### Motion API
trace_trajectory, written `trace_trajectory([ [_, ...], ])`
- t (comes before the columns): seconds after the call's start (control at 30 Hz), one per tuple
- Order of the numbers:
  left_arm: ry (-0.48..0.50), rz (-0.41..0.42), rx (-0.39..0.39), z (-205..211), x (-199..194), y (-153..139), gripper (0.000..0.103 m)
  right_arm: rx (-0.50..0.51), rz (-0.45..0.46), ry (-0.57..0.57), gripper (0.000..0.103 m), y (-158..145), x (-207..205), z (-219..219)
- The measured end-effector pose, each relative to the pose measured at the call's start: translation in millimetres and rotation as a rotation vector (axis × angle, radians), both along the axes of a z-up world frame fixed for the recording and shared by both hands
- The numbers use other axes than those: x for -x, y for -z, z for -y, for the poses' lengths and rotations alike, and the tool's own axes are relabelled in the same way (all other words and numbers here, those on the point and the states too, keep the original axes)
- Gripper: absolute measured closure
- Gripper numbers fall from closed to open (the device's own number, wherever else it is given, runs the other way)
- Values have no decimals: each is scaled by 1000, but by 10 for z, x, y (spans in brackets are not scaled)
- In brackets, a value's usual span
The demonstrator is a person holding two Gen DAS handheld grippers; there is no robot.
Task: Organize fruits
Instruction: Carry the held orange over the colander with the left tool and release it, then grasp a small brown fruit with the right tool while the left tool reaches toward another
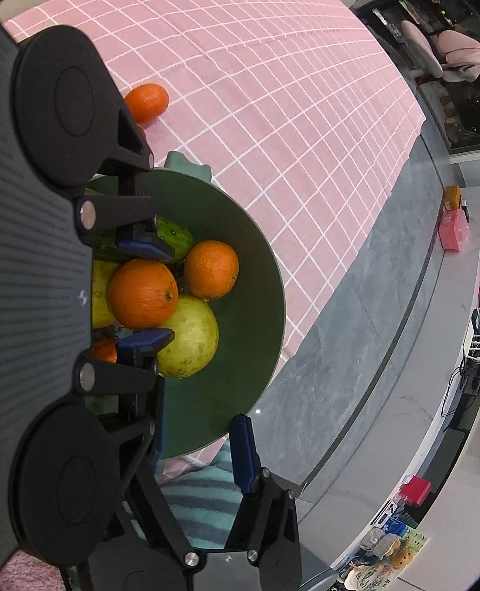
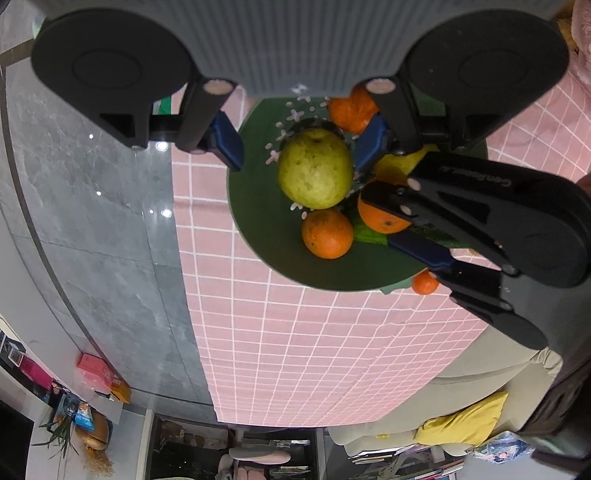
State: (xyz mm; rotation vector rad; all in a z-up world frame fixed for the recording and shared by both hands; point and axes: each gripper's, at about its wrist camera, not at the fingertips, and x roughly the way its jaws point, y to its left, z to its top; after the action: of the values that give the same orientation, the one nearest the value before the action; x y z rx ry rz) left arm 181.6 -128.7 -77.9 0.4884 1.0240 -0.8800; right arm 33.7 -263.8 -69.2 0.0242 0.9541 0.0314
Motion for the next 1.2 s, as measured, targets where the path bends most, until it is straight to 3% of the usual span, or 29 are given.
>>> trace_trajectory([
  [0.6,-74,-29,55,-90,-35,-22,52,-20,-6,6,39,-7,-18,23],
  [0.77,-160,-3,104,-305,-40,-212,50,-10,9,-44,41,-4,-54,-50],
  [0.9,-244,31,110,-515,-72,-334,50,39,-15,-92,56,78,-177,-126],
  [1.2,-370,68,128,-902,-83,-496,50,137,-45,-200,58,205,-303,-238],
])
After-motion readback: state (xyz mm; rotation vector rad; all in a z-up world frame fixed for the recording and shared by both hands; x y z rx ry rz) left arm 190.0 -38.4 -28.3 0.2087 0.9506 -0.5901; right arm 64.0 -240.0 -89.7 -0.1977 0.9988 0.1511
